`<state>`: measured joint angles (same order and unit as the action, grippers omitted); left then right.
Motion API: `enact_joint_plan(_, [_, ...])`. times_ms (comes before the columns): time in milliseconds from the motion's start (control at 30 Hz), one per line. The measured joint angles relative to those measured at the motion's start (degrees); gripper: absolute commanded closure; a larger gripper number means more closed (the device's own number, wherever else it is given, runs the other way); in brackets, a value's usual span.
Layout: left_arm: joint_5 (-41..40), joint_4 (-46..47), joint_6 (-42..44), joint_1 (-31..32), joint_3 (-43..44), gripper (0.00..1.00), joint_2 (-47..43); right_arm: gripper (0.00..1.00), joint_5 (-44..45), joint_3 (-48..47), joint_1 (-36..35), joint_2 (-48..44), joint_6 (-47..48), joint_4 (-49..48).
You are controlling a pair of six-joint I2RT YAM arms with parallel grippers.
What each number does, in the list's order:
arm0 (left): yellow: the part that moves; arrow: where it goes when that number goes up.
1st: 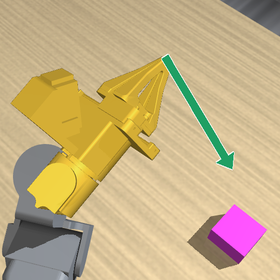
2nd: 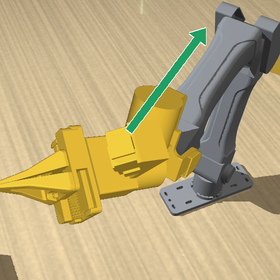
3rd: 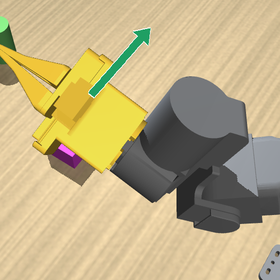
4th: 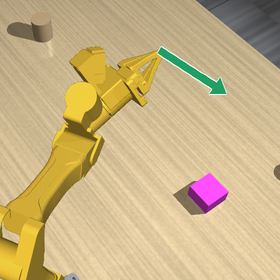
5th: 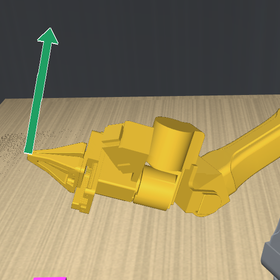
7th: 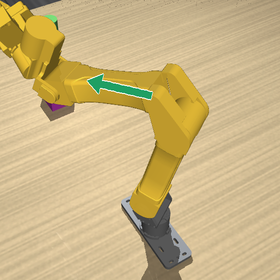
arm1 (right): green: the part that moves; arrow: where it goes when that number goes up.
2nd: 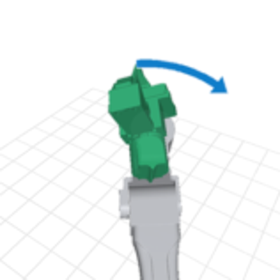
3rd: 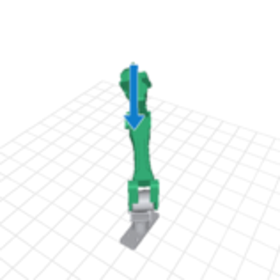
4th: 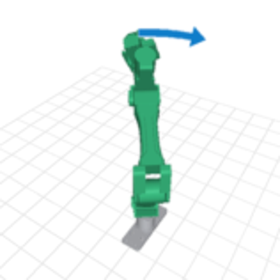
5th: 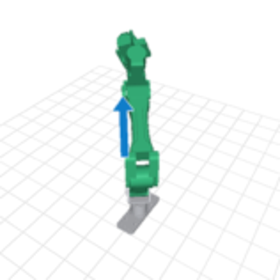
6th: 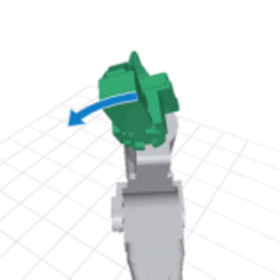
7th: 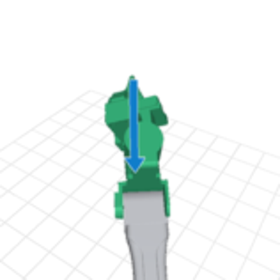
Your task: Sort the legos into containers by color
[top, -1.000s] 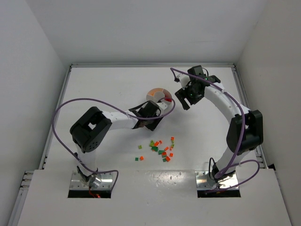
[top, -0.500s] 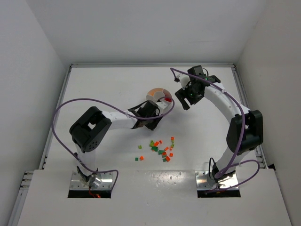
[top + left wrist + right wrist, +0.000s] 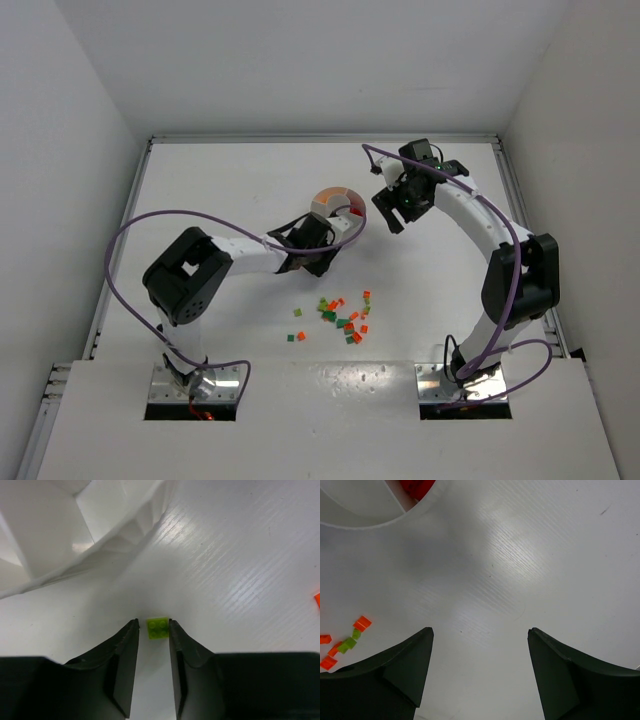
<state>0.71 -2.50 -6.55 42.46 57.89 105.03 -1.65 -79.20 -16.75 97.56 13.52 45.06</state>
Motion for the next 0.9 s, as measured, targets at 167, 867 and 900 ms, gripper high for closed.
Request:
enact_joint_plan(167, [0.7, 0.0, 0.1, -0.2, 0.0, 0.73, 0.0, 0.24, 0.0, 0.0, 0.0, 0.0, 0.0, 0.0])
enact_joint_plan(867, [2.2, -8.3, 4.2, 1.2, -1.1, 0.9, -7.8, 0.24, 0.2, 0.0, 0.0, 0.0, 0.0, 0.0])
enact_joint_plan(900, [2.3, -9.0, 4.3, 1.2, -0.7, 0.9, -8.8, 0.24, 0.2, 0.0, 0.0, 0.0, 0.0, 0.0])
